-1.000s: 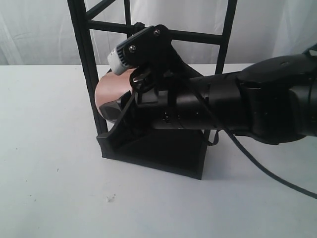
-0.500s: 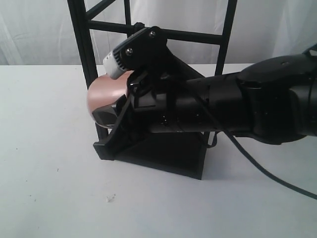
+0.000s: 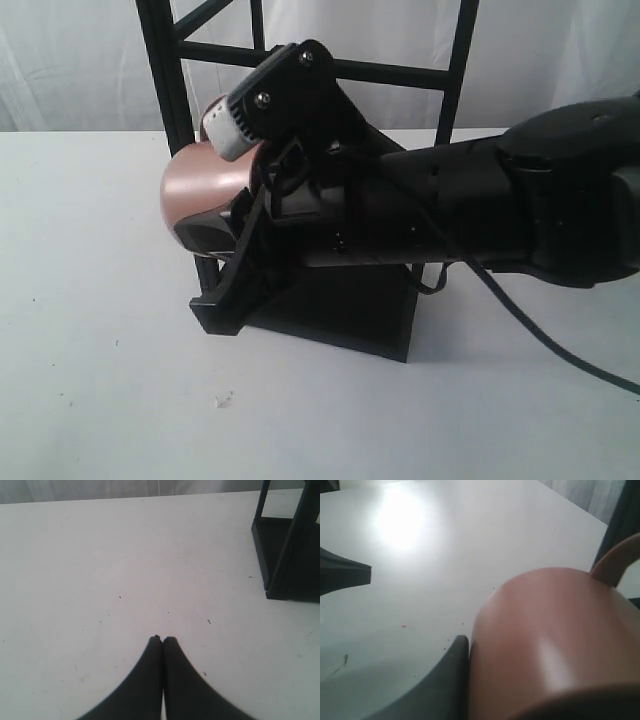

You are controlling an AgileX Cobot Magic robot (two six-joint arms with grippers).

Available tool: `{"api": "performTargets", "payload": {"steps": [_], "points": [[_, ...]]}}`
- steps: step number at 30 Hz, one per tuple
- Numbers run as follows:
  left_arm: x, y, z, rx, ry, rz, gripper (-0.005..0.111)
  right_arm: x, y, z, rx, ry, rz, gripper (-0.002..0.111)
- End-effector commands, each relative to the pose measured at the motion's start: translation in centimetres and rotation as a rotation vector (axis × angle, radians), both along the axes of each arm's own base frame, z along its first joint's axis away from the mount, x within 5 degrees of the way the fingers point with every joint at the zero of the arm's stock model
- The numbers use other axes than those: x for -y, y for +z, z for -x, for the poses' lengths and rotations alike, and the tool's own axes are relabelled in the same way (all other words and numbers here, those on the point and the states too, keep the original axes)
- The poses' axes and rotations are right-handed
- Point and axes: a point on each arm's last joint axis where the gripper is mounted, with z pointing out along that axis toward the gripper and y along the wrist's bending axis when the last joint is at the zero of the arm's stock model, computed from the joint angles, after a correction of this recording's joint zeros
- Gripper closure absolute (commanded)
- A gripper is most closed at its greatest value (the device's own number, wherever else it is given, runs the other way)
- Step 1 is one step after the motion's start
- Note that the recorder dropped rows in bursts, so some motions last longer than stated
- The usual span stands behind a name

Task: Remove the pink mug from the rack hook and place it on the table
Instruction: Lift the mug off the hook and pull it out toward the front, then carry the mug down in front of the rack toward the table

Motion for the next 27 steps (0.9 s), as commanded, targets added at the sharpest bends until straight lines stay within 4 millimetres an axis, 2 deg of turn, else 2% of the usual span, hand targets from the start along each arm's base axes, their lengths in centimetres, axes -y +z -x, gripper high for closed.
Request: {"api": "performTargets", "payload": {"steps": [1,8,16,21,27], "points": [[0.0,-0.1,0.0,0.006,0.003,0.003,0.107,0.1,0.9,1.1,0.031,0.099,-0.009,0.108],[0.0,-0.1,0.0,0.006,0.003,0.003,0.107,0.4,0.2,2.3,0.013,0.226,0.089,0.108],[0.0,-0.1,0.0,0.006,0.003,0.003,0.107,1.4,-1.7,3.8,-0.076,0.358,0.331,0.108],[0.0,-0.1,0.0,0.006,0.003,0.003,0.107,1.3,-3.1,4.7,-0.098,0.336,0.518,0.108],[0.0,-0.1,0.0,0.006,0.003,0.003,0.107,0.7,-5.0,4.6,-0.127,0.299,0.671,0.108]]}}
